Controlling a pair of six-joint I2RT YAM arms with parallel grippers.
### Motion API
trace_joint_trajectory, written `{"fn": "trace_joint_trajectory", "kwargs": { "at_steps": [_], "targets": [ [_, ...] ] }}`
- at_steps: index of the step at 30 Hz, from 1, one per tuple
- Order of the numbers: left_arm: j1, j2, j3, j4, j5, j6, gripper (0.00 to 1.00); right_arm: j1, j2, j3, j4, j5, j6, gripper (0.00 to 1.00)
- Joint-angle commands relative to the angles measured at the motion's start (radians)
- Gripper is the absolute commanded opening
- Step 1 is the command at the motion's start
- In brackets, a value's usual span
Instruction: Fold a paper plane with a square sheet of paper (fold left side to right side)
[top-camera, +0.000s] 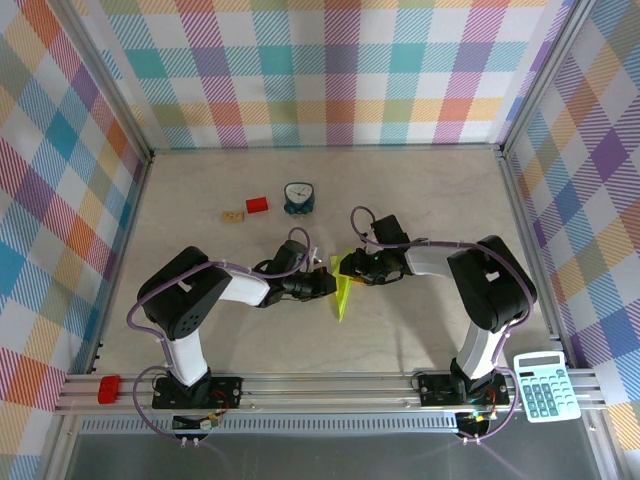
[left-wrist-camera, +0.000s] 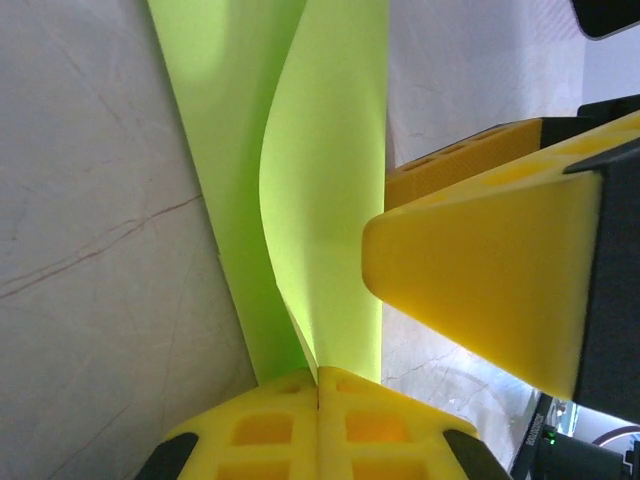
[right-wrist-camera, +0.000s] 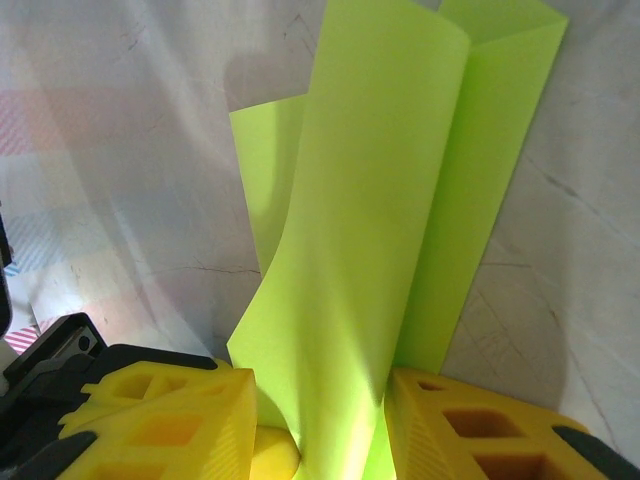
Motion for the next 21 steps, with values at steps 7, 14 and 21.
{"fn": "trace_joint_trajectory", "kwargs": {
  "at_steps": [7,14,21],
  "targets": [
    [0.008,0.040,0.031,-0.065,-0.029,0.038,0.01,0.012,0.034,-0.011,-0.071,0.045,-0.019,0.39],
    [-0.005,0.039,0.053,-0.159,-0.075,0.071,0.00,0.012,0.009,-0.012,-0.070,0.046,-0.018,0.39],
    [-0.011,0.050,0.068,-0.217,-0.102,0.073,0.00,0.012,-0.017,-0.019,-0.054,0.048,-0.003,0.39]
  ]
}}
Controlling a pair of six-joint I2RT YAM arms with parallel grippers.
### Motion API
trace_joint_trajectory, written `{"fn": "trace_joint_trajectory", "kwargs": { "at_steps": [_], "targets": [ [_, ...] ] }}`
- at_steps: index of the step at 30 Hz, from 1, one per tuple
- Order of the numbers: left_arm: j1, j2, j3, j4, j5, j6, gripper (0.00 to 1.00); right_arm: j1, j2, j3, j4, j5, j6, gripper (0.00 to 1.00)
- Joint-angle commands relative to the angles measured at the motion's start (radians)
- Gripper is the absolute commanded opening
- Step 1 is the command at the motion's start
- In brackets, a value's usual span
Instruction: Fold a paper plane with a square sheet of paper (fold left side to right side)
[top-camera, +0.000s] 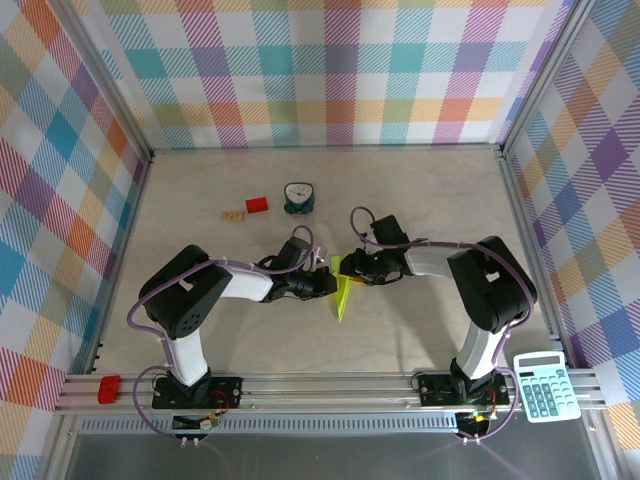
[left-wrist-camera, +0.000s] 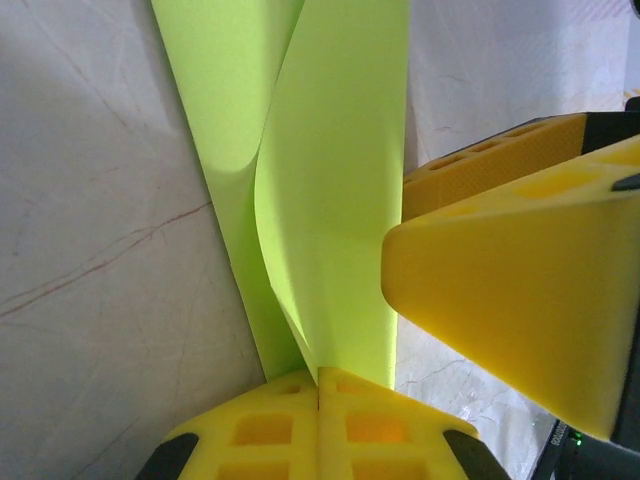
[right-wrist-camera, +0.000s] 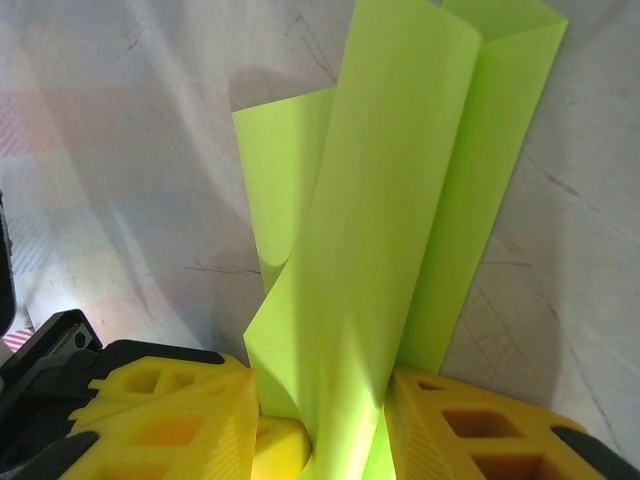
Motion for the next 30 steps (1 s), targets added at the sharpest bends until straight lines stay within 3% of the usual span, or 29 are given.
{"fn": "trace_joint_trajectory", "kwargs": {
  "at_steps": [1,30],
  "targets": [
    [-0.005,0.042,0.011,-0.100,-0.087,0.029,0.00,0.007,-0.013,-0.018,-0.052,0.037,-0.003,0.39],
    [-0.028,0.096,0.070,-0.179,-0.111,0.042,0.00,0.001,-0.064,-0.035,-0.073,0.071,-0.001,0.39]
  ]
}}
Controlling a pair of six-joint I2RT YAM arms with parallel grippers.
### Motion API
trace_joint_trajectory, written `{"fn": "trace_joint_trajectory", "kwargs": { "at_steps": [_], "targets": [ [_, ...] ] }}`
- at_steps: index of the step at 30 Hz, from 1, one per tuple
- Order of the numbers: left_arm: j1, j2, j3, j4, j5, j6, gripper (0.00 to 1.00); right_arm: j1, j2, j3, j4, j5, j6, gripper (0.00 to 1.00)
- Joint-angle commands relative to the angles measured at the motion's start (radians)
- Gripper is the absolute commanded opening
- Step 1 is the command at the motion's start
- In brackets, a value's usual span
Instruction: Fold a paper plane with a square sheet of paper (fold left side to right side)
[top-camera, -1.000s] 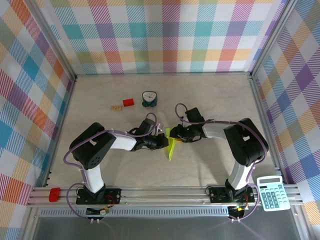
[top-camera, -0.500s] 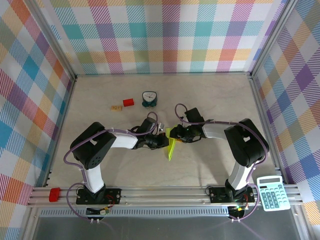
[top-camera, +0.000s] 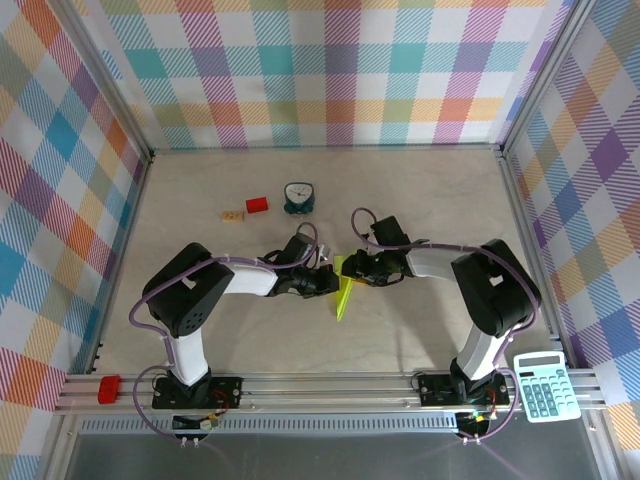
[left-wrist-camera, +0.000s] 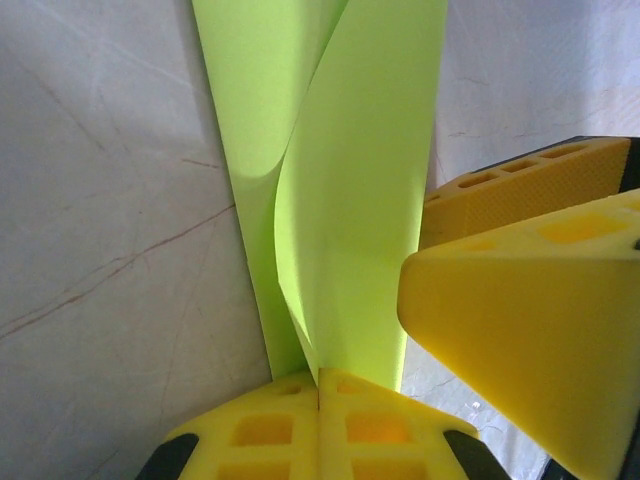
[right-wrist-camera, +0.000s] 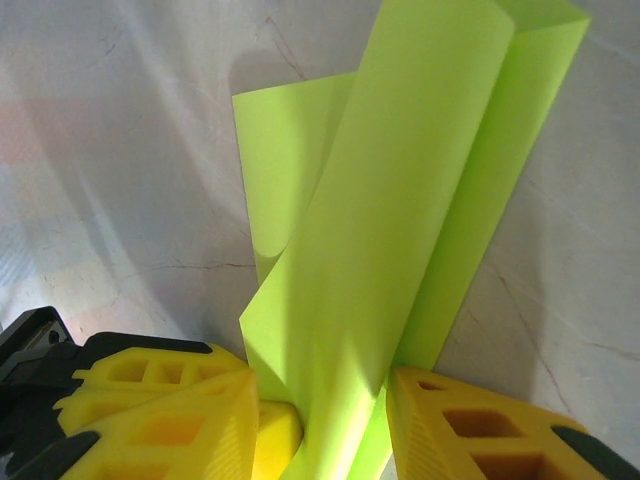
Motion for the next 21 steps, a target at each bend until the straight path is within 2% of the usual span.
{"fn": "trace_joint_trajectory", "kwargs": {
  "at_steps": [1,6,9,14,21],
  "targets": [
    [-0.013,0.073,-0.005,-0.069,-0.103,0.028,0.00,0.001,-0.032,-0.022,-0.043,0.016,-0.001,0.39],
    [-0.015,0.076,-0.004,-0.072,-0.104,0.027,0.00,-0.003,-0.062,-0.024,-0.071,0.033,-0.009,0.38],
    [-0.015,0.073,-0.004,-0.075,-0.106,0.028,0.00,-0.004,-0.076,-0.016,-0.084,0.040,-0.020,0.32],
    [-0.015,0.073,-0.003,-0.076,-0.110,0.028,0.00,-0.001,-0.054,0.028,-0.090,0.000,-0.035,0.16],
    [-0.015,0.071,-0.003,-0.084,-0.114,0.031,0.00,0.001,0.001,0.070,-0.085,-0.009,-0.042,0.11]
  ]
}}
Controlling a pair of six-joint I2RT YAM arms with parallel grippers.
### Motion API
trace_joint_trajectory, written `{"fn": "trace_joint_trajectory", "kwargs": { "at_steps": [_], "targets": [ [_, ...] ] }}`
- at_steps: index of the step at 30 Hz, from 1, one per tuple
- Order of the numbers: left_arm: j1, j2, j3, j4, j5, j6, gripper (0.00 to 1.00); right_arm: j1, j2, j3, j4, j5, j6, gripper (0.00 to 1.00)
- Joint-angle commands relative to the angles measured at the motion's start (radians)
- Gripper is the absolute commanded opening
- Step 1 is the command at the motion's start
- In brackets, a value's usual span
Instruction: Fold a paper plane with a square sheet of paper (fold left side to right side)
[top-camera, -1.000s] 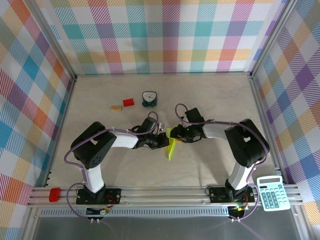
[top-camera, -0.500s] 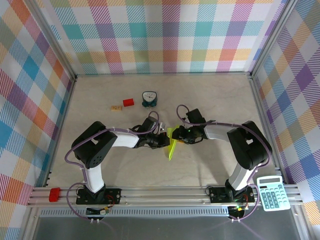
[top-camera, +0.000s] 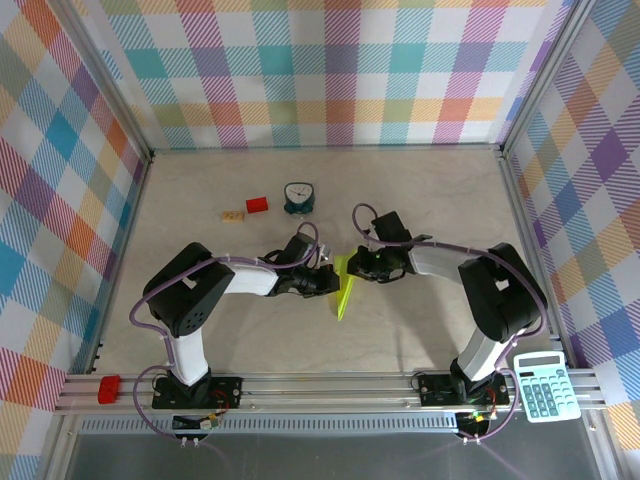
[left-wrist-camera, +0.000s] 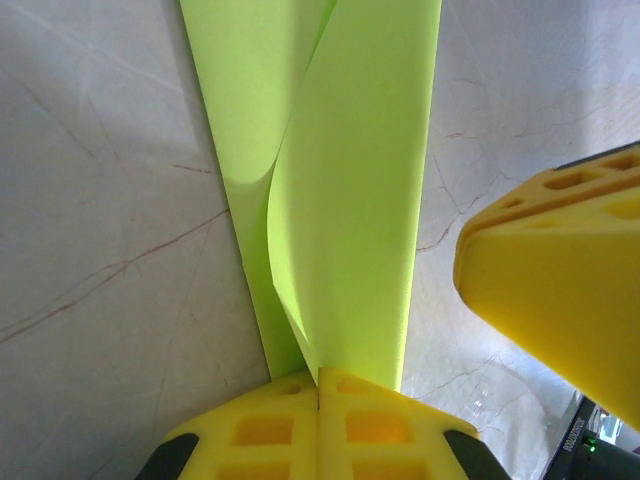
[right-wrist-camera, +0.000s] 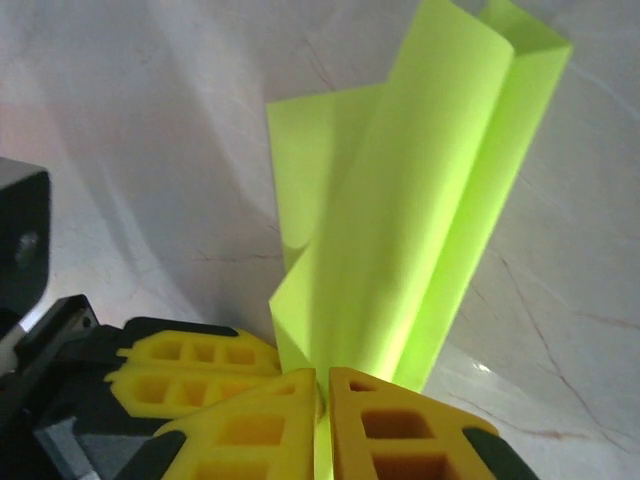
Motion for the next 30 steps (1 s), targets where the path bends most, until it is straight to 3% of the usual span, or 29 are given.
{"fn": "trace_joint_trajectory", "kwargs": {
  "at_steps": [1,30],
  "targets": [
    [-0.012,0.069,-0.006,-0.085,-0.114,0.023,0.00,0.004,0.041,0.033,-0.009,-0.027,-0.019,0.11],
    [-0.014,0.081,0.002,-0.091,-0.114,0.021,0.00,0.006,0.099,-0.004,-0.072,0.023,-0.055,0.08]
  ]
}}
